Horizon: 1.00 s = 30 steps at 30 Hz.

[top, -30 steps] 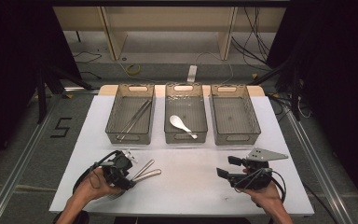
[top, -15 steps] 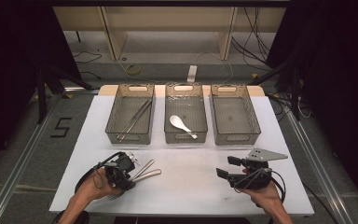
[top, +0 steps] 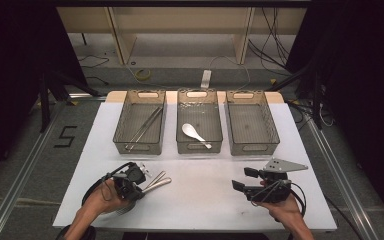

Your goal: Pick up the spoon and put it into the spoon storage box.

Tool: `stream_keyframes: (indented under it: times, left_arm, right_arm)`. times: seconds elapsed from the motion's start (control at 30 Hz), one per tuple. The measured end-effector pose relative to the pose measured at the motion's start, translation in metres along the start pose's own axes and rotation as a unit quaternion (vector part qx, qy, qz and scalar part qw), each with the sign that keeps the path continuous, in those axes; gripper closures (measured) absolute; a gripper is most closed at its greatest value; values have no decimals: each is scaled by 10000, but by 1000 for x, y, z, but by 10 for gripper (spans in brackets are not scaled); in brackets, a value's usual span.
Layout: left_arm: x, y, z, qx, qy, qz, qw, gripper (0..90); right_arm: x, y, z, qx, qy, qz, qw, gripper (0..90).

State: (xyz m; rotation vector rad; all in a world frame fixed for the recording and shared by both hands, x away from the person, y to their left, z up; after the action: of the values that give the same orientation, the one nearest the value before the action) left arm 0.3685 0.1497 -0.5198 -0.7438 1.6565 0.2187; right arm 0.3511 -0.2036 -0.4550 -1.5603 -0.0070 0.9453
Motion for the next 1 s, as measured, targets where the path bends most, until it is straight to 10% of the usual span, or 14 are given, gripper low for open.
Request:
stream_keyframes:
  times: [0.8, 1.0]
  left_arm:
    - [-20, -14, -14, 267, 247, -705, 9968, 796]
    - [-14, -27, -27, 437, 512, -648, 9956, 796]
  right_arm:
    - [0, -2, 2, -9, -31, -47, 10000, 318]
    - [3, -7, 18, -394, -99, -100, 9991, 317]
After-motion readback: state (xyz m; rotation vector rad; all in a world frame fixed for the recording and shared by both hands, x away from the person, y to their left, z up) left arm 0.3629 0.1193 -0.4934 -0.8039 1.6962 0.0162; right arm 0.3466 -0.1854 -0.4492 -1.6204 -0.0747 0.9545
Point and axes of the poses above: each handheld gripper's, and its own axes: x roughly forward along the jaws, y roughly out of its underside, z roughly to its left, the point moved 6 cm from there along x, roughly forward along the jaws, and after that the axes turned 14 degrees about y, right-handed, at the moved point
